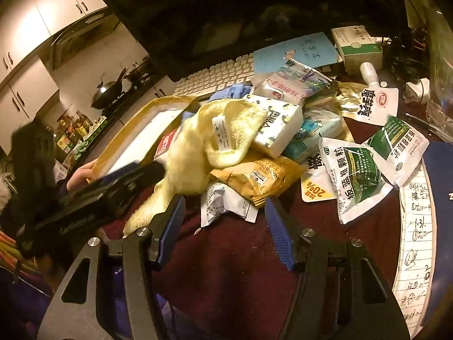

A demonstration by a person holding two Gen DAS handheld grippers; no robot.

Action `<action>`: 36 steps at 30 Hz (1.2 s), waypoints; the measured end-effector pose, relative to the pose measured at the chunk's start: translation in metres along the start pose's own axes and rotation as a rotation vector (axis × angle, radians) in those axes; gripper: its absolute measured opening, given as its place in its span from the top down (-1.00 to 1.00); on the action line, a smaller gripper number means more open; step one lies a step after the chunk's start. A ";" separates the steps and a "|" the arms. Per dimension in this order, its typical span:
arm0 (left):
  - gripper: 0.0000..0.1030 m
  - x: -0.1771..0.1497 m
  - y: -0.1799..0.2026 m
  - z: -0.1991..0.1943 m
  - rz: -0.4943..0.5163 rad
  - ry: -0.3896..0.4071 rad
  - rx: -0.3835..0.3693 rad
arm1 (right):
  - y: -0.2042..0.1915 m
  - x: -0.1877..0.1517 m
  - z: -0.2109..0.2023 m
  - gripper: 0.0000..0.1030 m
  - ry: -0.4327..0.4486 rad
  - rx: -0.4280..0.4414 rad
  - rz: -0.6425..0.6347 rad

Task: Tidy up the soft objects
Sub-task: 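Grasp the yellow towel with the left gripper and lift it, then carry the yellow towel into the tray and release it while the right gripper carries a white patterned box there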

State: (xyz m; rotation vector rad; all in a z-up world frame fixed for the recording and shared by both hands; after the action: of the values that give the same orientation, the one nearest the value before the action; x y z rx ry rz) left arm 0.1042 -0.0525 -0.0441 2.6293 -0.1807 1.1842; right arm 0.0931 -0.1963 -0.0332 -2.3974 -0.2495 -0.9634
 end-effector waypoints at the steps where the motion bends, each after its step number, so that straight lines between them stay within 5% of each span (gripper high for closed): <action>1: -0.52 0.002 0.004 0.007 0.014 -0.028 -0.008 | -0.001 0.000 -0.002 -0.15 0.001 -0.001 -0.003; 3: -0.50 -0.001 0.011 0.024 0.049 -0.109 0.020 | -0.002 0.001 -0.005 -0.15 0.005 -0.009 -0.005; 6: -0.03 -0.015 0.012 0.031 0.064 -0.148 0.063 | 0.001 0.002 0.005 -0.15 0.000 -0.010 -0.001; 11: 0.19 -0.016 0.000 0.006 -0.049 -0.068 0.026 | 0.014 0.007 0.008 -0.15 0.008 -0.011 0.008; 14: 0.20 -0.012 -0.015 -0.014 -0.177 -0.013 -0.064 | 0.015 0.017 0.006 -0.15 0.018 -0.003 0.015; 19: 0.21 -0.004 -0.038 -0.041 -0.326 0.070 -0.102 | 0.019 0.050 0.014 -0.15 0.065 -0.051 0.016; 24: 0.21 0.001 -0.040 -0.055 -0.354 0.111 -0.141 | 0.043 0.079 0.029 -0.17 0.084 -0.091 0.106; 27: 0.21 -0.003 -0.043 -0.056 -0.359 0.112 -0.141 | 0.051 0.083 0.045 -0.42 0.044 -0.134 0.148; 36: 0.21 -0.009 -0.051 -0.060 -0.390 0.117 -0.136 | 0.051 0.083 0.068 -0.42 0.005 -0.225 0.140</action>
State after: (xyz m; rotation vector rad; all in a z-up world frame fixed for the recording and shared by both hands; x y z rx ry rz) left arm 0.0661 0.0132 -0.0218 2.3281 0.2534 1.1372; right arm 0.2114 -0.2042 -0.0386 -2.5746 0.0305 -0.9768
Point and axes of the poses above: each gripper's, at about its wrist camera, not at the fingertips, and z roughly the way its jaws point, y to its right, x to its top, the point moved 7 cm from there along z, roughly the way its jaws point, and after that the axes turned 2 degrees about y, right-handed, at the moved point
